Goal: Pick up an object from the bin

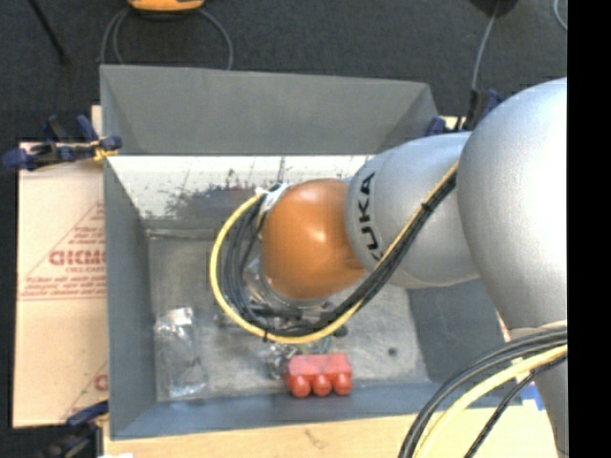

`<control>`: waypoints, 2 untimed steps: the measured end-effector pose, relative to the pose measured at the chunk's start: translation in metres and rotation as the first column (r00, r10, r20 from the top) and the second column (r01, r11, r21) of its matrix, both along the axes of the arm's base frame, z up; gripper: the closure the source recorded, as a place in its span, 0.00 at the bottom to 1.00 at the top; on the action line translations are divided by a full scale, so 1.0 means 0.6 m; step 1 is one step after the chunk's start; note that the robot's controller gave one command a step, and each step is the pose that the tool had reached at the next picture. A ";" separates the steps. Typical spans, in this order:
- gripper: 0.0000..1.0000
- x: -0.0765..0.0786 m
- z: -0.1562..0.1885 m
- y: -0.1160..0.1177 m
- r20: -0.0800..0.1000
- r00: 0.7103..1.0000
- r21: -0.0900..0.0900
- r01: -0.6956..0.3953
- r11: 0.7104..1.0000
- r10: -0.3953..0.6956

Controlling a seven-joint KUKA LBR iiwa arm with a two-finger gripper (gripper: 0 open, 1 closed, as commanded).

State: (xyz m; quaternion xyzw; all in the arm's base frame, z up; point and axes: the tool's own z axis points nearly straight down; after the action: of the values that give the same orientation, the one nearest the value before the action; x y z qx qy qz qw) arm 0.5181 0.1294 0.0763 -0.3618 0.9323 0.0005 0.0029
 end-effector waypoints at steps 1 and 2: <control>0.00 -0.037 0.085 -0.135 -0.001 0.984 -0.005 -0.176 0.984 0.176; 0.00 0.031 0.006 -0.048 0.008 0.931 0.000 -0.365 0.931 0.365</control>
Offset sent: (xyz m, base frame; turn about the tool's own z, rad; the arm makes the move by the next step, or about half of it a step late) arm -0.0234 -0.0769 0.0493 -0.1839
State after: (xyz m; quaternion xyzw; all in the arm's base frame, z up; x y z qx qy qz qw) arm 0.5364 0.1006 0.0797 -0.5287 0.8488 0.0002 0.0065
